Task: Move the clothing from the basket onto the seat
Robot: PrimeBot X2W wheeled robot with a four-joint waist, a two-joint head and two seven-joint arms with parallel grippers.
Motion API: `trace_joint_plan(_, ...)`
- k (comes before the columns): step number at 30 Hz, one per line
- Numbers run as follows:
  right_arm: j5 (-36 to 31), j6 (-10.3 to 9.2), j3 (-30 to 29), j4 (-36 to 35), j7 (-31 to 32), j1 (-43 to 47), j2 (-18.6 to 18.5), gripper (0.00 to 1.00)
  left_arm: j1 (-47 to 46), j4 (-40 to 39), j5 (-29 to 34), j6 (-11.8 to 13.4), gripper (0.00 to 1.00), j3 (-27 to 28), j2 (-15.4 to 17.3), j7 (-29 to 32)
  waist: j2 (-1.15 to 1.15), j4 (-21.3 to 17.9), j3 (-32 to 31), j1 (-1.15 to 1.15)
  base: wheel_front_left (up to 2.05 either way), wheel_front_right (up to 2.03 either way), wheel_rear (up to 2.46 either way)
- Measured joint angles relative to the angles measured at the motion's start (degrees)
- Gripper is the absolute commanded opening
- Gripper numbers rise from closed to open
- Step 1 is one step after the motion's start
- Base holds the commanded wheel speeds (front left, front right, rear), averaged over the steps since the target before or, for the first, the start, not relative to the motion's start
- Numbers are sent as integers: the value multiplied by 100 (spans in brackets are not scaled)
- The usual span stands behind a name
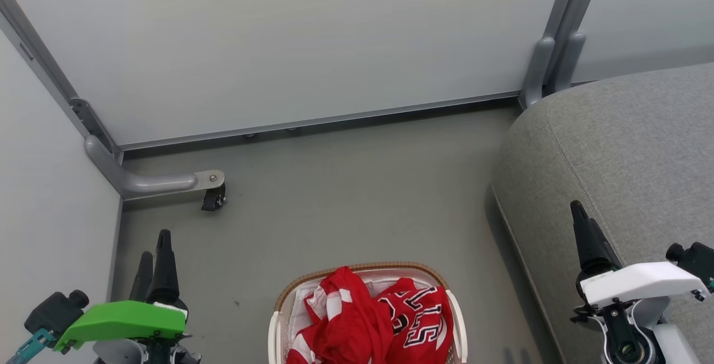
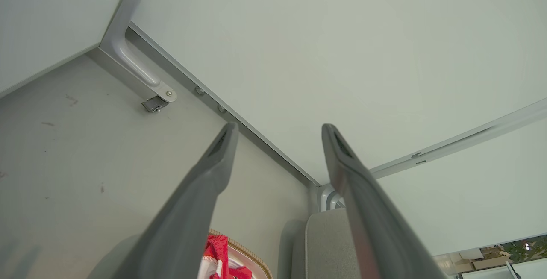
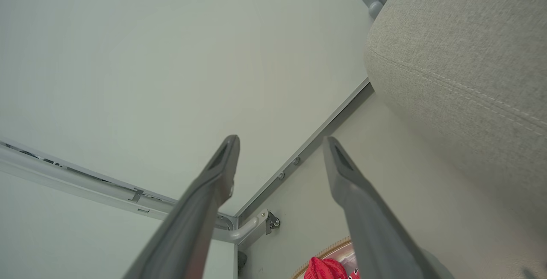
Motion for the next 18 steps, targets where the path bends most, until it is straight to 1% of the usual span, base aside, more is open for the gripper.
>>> trace_joint_plan(12,-1088,0,179,-8,-211,-8,-46,100,-3,40,1179,0,100,-200,78,-221,0,22,14,0,0,0,0)
trace_joint_plan(18,-1619,0,255,-3,-327,-15,-56,100,-4,64,1657,0,100,-313,104,-324,0,36,14,0,0,0,0)
